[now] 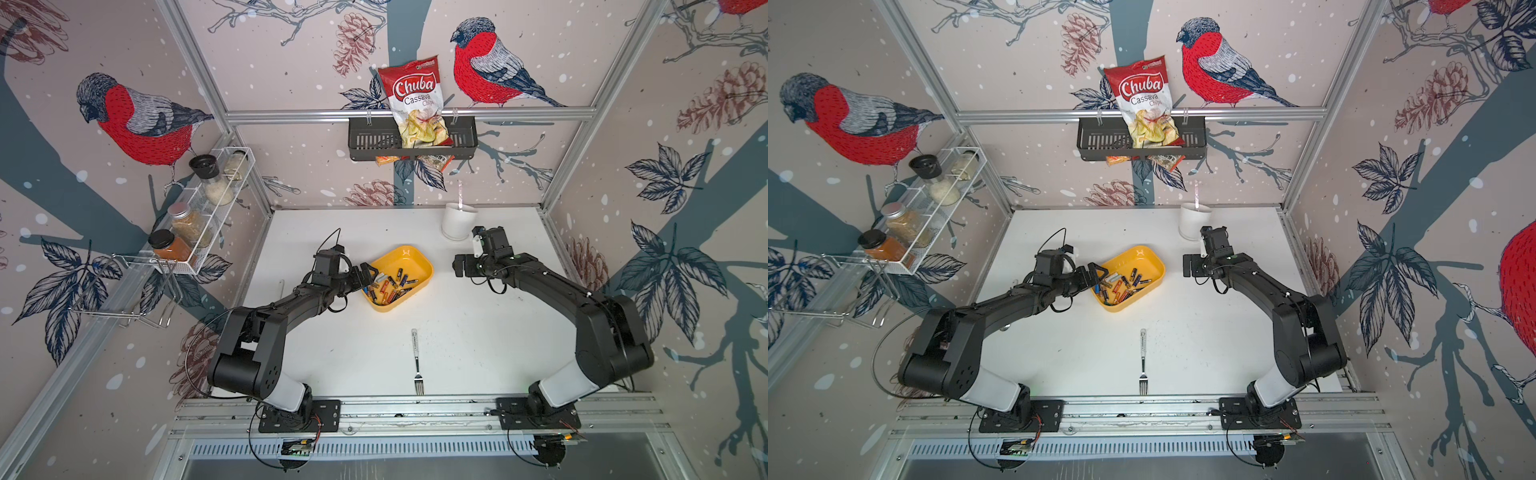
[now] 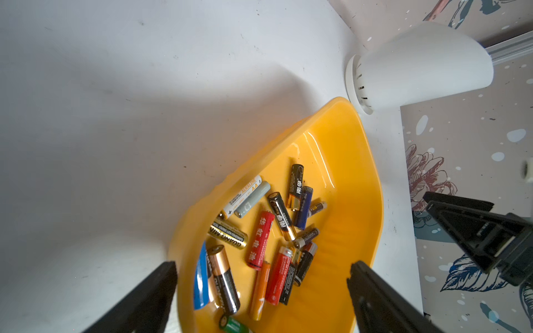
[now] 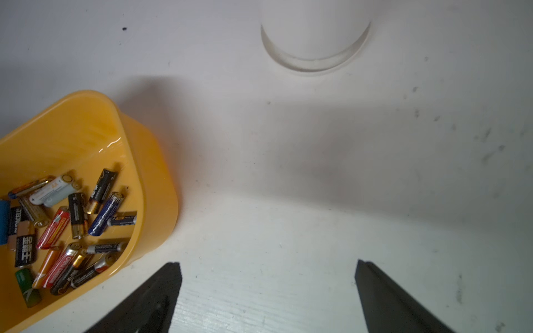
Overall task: Take the batteries out of the storage box
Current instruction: Adjust the storage box at the center of the board.
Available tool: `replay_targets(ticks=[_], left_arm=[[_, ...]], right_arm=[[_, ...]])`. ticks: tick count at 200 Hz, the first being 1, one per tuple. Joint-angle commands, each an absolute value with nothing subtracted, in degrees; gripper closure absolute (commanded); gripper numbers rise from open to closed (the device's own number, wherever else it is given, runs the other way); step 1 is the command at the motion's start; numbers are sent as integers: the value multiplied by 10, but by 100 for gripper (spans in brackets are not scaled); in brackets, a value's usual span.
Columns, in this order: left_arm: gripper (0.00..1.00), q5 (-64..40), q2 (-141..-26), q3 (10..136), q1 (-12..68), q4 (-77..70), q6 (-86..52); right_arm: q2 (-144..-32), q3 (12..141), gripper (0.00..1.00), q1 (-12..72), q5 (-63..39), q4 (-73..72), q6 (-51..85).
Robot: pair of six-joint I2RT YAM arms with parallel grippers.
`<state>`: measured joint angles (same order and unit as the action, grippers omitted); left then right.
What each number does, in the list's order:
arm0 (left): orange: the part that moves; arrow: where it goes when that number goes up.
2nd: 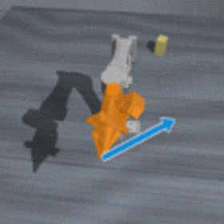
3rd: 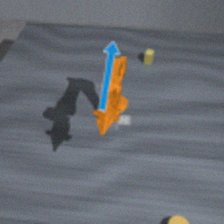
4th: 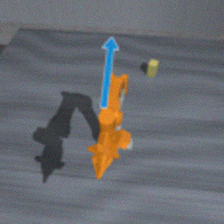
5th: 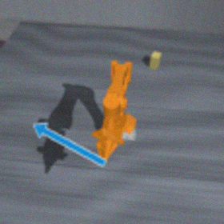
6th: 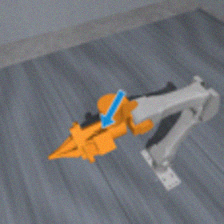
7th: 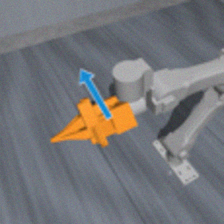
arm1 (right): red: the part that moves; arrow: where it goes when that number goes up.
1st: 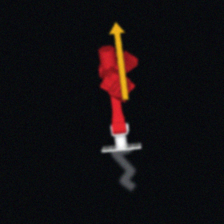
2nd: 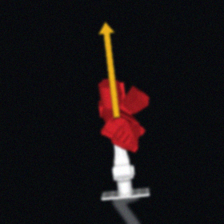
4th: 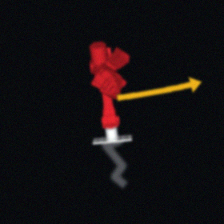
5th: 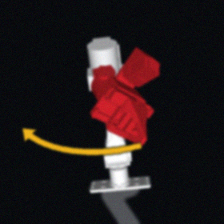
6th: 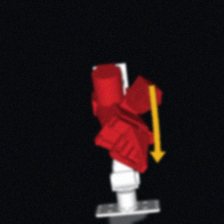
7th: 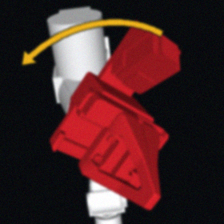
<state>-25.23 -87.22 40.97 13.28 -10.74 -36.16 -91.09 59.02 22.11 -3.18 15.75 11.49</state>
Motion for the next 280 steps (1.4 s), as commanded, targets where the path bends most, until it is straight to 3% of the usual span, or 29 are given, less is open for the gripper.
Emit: replay_targets(ticks=[1,100,219,280], left_arm=[[4,-250,-872,415,134,-124,-360],[4,-290,-917,456,141,-116,-338],[4,-280,-922,468,243,-114,-357],[4,-238,-919,547,222,36,-281]], right_arm=[[-926,586,0,236,-66,170,116],[-999,601,0,285,-102,126,154],[-1051,672,0,253,-62,151,122],[-1052,671,0,236,-38,156,123]])
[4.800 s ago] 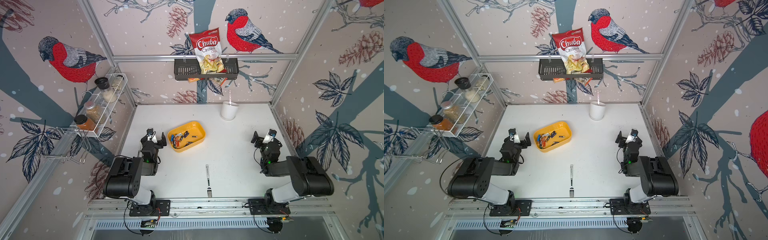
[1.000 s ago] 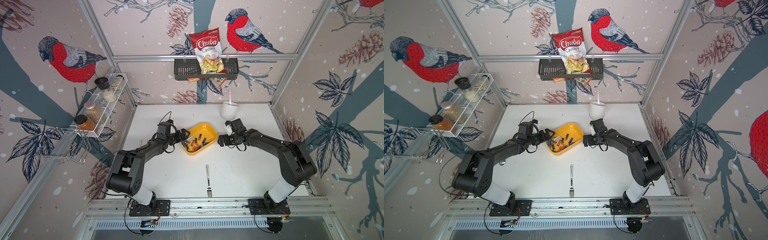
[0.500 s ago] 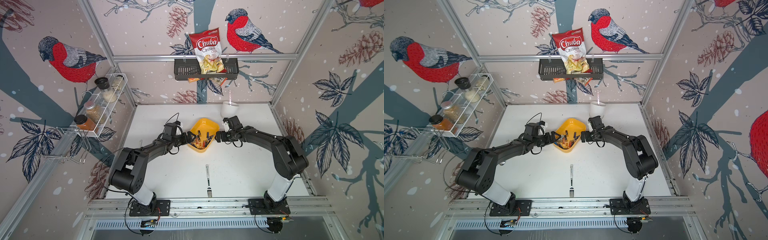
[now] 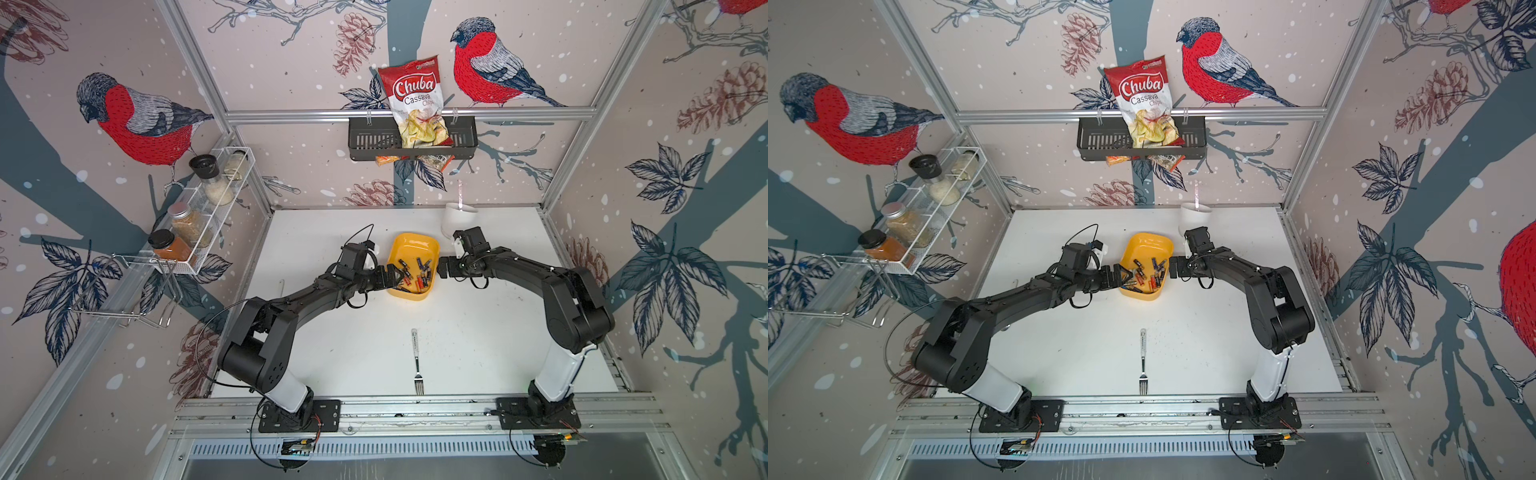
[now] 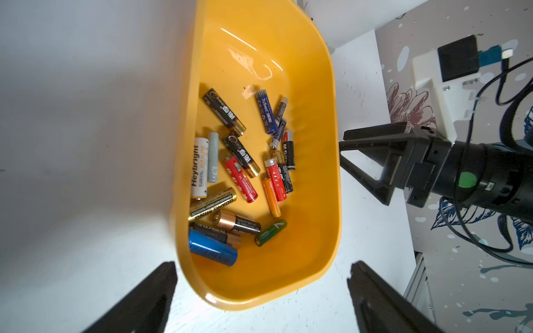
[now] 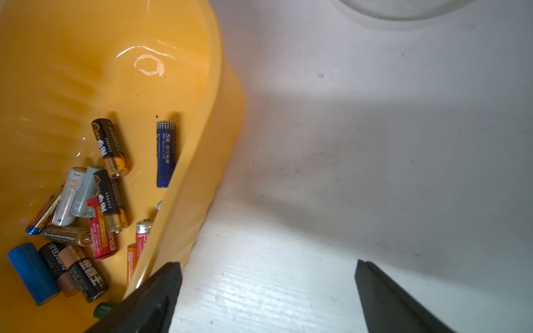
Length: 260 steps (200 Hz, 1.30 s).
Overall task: Take the batteries out of the storage box
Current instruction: Adjust the storage box at the center of the board.
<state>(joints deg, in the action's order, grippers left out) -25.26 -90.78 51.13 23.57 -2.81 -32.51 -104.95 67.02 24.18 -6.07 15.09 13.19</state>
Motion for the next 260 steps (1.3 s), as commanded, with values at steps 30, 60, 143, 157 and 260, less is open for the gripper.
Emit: replay_targets(ticks=[30,60,143,157,260], left_arm=[[4,-240,-970,607,220,45,-266],[4,-266,-1032,654,223,34,-268],[4,-247,-981,583,263,8,-313],[4,-258,-964,560,267,-11,-324],[4,-193,-935,561,300,54,-319]], right_arm=[[-1066,686,0,230,-25,163,125],[-1076,698,0,227,-23,164,126],[-1107,735,0,225,-35,172,110],[-1111,739,0,225,-37,172,109],[-1104,753,0,224,5,201,112]])
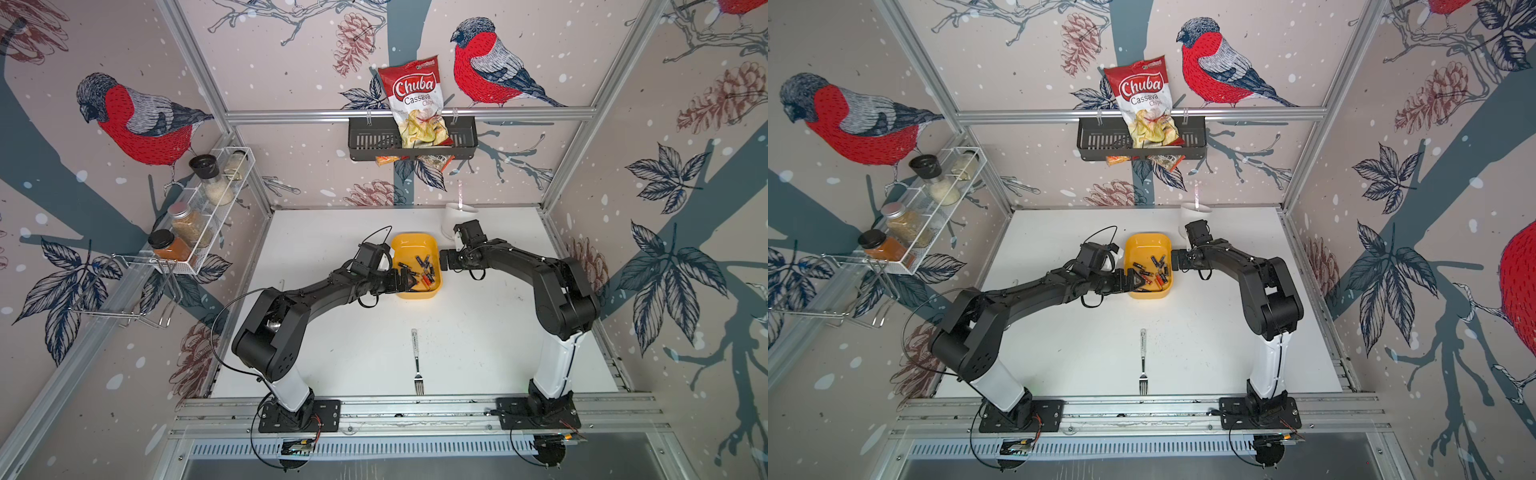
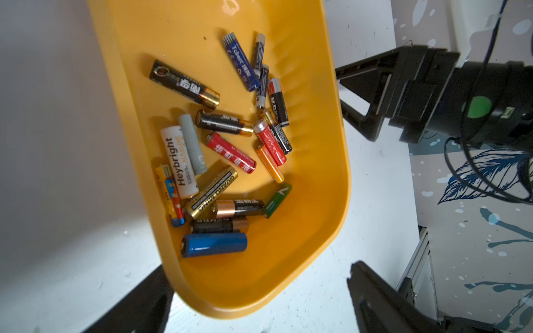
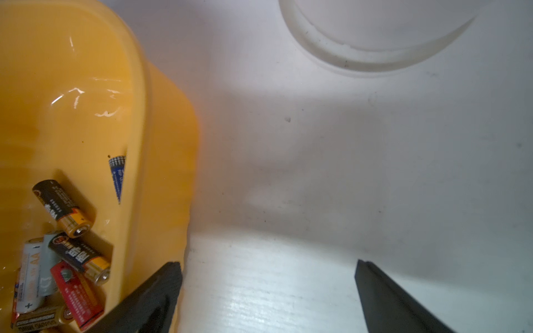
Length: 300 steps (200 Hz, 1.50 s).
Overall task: Take the batteries out of the storage box
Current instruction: Adjust the storage box at the center of the board.
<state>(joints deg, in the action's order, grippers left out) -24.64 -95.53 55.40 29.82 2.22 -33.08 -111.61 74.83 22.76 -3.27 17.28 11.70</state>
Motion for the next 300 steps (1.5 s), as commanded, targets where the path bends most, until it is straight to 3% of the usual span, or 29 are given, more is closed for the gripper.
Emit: replay_targets(ticks=[1,41,135,300], left_arm=[[4,-189,-934,563,301,59,-318],[4,-85,-929,690,299,226,-273],[4,-151,-1099,847,381,234,-272],[4,-150,-1065,743,427,209,-349]], right_arm=[[-1103,753,0,224,7,202,112],[-1057,722,0,218,35,216,107],[-987,679,0,179,29,226,111],[-984,682,0,176,21,229,105]])
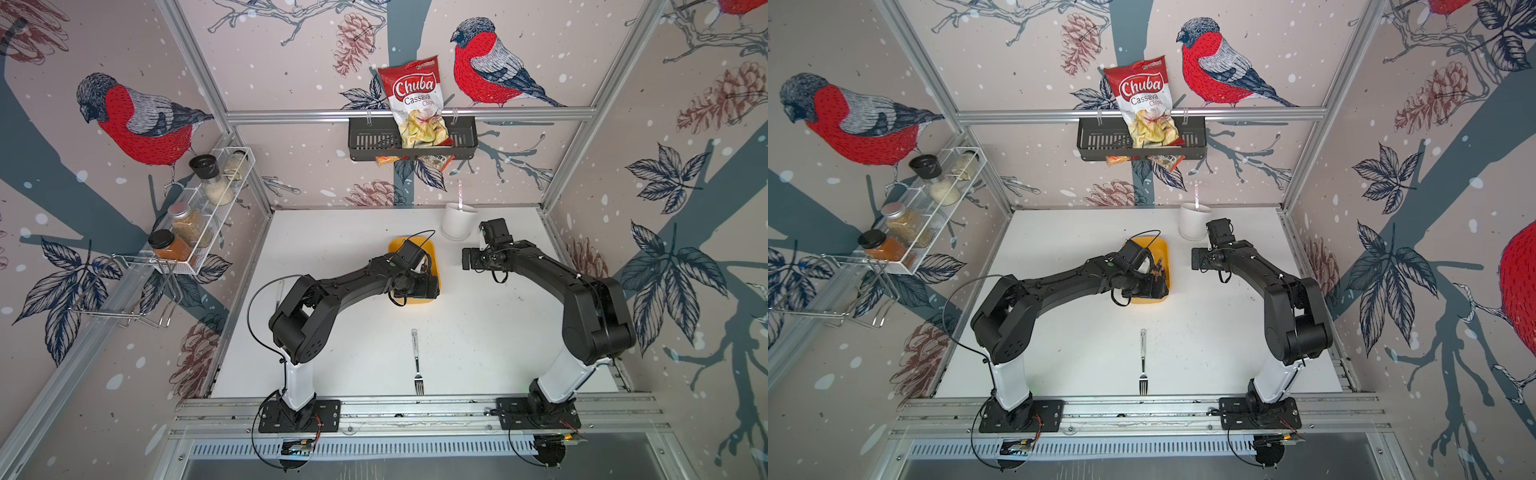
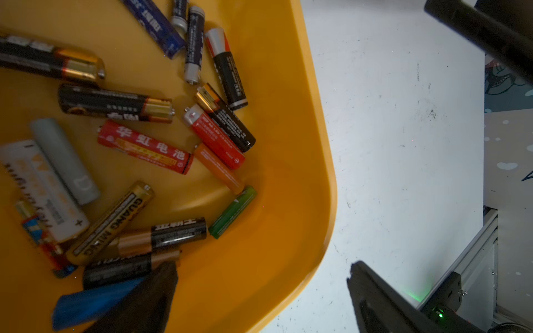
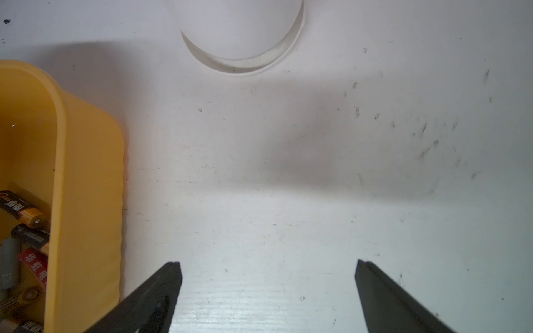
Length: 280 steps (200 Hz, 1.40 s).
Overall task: Take the batteries out of the storage box
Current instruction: Adjust the storage box at the center of the board, then pick up the battery from the storage box.
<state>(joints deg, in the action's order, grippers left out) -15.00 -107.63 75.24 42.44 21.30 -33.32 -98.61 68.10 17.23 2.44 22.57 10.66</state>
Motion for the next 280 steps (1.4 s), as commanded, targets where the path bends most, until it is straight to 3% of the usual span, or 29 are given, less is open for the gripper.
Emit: replay_targets(ticks=[1,100,150,209,256,280], left_arm=[[4,-150,-1065,743,427,210,-349],[4,-145,-1033,703,430,211,-346],[4,-121,-1020,766,426,244,-336],[4,-107,-981,828,327,347,-303],[4,-116,-952,785,232,355,-281],[4,-128,-942,746,202,331,-288]], right_arm=[[-984,682,0,176,20,229,105],[-988,689,0,183,24,234,108],[-987,721,0,211,45,263,113],[-1010,857,1,274,53,353,105],[-1108,972,13,310,25,392,97],[-1156,1025,26,330,20,413,91]])
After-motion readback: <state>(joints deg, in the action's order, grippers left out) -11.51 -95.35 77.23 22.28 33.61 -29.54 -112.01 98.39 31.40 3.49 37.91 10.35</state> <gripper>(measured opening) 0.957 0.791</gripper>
